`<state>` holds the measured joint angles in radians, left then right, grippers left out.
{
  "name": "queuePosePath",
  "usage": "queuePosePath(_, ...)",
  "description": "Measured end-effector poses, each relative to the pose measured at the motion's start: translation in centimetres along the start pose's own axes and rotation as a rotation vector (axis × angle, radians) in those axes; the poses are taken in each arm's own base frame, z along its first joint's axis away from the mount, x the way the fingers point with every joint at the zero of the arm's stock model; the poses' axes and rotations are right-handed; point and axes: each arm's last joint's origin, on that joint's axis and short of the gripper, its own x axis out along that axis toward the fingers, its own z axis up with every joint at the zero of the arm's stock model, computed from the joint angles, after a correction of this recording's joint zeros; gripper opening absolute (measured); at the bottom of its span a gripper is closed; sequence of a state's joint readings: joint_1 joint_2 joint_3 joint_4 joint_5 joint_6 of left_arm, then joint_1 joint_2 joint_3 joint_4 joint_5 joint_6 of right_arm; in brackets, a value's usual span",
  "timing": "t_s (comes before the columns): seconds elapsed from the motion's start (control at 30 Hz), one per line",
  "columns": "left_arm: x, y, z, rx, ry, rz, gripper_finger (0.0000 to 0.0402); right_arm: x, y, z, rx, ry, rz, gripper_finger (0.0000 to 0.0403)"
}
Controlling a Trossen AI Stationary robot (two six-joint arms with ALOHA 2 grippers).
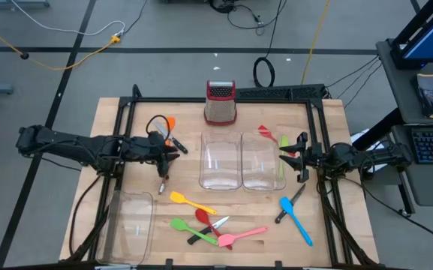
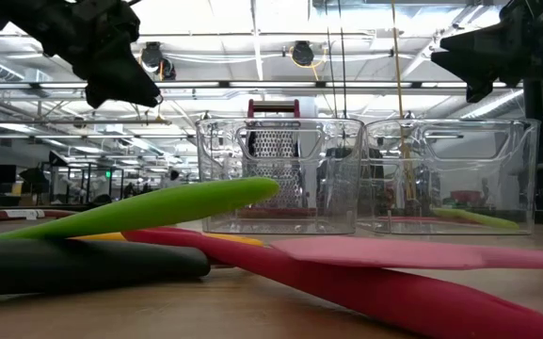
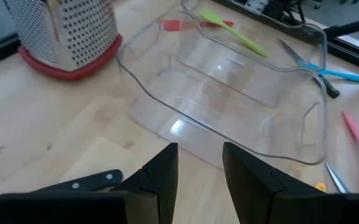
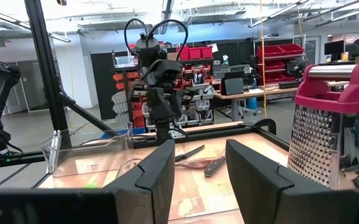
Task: Pick & Place Kitchen Items
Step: Put the brown serving spoon into the right transparent bin
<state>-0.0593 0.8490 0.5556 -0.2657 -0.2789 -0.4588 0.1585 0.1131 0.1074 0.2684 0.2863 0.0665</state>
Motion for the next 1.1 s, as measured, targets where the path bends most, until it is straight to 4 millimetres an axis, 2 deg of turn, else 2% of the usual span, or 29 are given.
queuePosePath(0.37,0.0,0.1,0.1,0.002,-0.023,0.049,0.0129,0.0,0.0,-0.1,-0.003,0.011,-0.001,0.0134)
queuePosePath(0.67,-0.2,1.3,-0.4,-0.102,-0.090,0.331,0.0129,0.0,0.0,-0.1,-0.003,0.011,0.000,0.0134)
queuePosePath(1.1,-0.2,1.3,-0.4,-0.112,-0.101,0.346,0.0129,0.0,0.0,-0.1,-0.004,0.011,-0.001,0.0134)
